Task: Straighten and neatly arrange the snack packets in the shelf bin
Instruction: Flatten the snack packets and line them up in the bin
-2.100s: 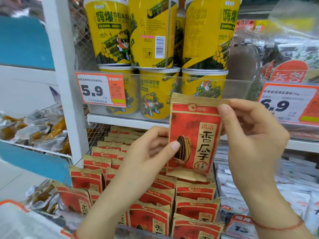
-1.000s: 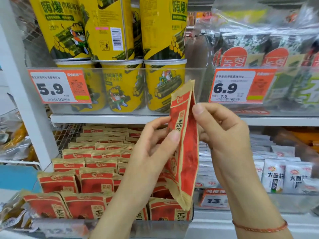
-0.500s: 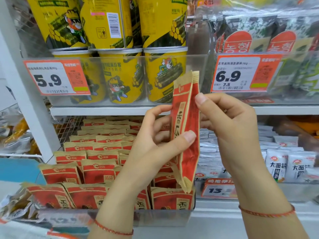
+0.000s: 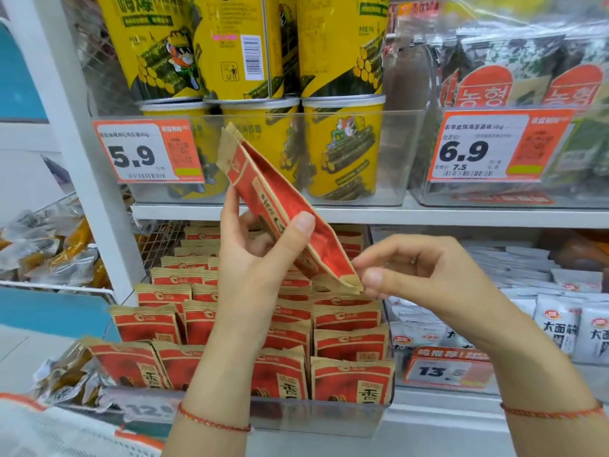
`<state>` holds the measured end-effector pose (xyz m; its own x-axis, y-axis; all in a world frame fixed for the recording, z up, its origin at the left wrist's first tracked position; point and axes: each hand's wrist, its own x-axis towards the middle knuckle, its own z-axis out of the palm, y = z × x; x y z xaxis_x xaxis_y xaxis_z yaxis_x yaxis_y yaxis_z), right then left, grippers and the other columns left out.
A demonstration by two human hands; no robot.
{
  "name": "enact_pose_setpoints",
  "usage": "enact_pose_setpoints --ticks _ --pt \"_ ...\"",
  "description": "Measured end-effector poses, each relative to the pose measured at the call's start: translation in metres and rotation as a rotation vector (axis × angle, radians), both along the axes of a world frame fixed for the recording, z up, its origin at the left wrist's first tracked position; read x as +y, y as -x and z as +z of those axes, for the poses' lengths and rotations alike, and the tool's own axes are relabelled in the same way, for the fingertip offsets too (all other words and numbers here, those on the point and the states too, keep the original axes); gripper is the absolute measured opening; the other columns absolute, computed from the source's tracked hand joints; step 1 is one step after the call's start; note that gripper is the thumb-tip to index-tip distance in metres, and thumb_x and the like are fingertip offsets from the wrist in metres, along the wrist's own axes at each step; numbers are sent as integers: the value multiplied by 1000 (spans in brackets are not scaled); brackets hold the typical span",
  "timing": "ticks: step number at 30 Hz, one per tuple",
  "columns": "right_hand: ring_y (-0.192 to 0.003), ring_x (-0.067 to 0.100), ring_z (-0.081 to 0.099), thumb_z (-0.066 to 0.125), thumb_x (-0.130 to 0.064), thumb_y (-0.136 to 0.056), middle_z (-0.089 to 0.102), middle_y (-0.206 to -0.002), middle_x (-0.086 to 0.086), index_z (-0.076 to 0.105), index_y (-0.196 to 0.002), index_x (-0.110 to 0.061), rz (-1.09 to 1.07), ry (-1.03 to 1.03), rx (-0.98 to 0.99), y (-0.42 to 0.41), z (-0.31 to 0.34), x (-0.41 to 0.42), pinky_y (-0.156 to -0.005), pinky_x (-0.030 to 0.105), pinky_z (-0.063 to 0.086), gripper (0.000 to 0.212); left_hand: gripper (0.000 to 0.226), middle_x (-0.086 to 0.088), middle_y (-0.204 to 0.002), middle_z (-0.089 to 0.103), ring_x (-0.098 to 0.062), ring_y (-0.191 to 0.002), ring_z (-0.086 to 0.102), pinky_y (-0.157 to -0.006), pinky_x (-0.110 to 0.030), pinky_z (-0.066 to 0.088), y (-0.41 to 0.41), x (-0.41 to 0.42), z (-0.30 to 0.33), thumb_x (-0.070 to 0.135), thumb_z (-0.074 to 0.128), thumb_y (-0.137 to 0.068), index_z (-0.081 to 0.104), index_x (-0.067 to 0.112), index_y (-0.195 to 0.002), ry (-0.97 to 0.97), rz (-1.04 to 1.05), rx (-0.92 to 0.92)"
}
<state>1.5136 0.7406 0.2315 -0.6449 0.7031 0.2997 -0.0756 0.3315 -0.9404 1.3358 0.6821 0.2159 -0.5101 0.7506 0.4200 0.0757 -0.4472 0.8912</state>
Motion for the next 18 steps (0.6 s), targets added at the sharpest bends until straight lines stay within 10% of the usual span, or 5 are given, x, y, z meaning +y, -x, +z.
enact_pose_setpoints --ticks 12,18 --pt "-63 11 67 67 -23 -73 72 -69 4 76 -77 -14 -26 1 -3 17 -6 1 -61 17 52 13 102 2 -123 58 -6 -103 66 -94 -41 54 4 -1 -5 58 73 -57 30 37 -148 3 101 -33" --pt "-65 16 71 63 -17 -75 75 -75 5 72 -88 -11 -77 38 16 13 -9 7 -64 22 57 17 59 8 -112 70 -15 -113 64 -96 -36 51 14 -3 -6 43 69 -73 55 24 -126 2 -91 -29"
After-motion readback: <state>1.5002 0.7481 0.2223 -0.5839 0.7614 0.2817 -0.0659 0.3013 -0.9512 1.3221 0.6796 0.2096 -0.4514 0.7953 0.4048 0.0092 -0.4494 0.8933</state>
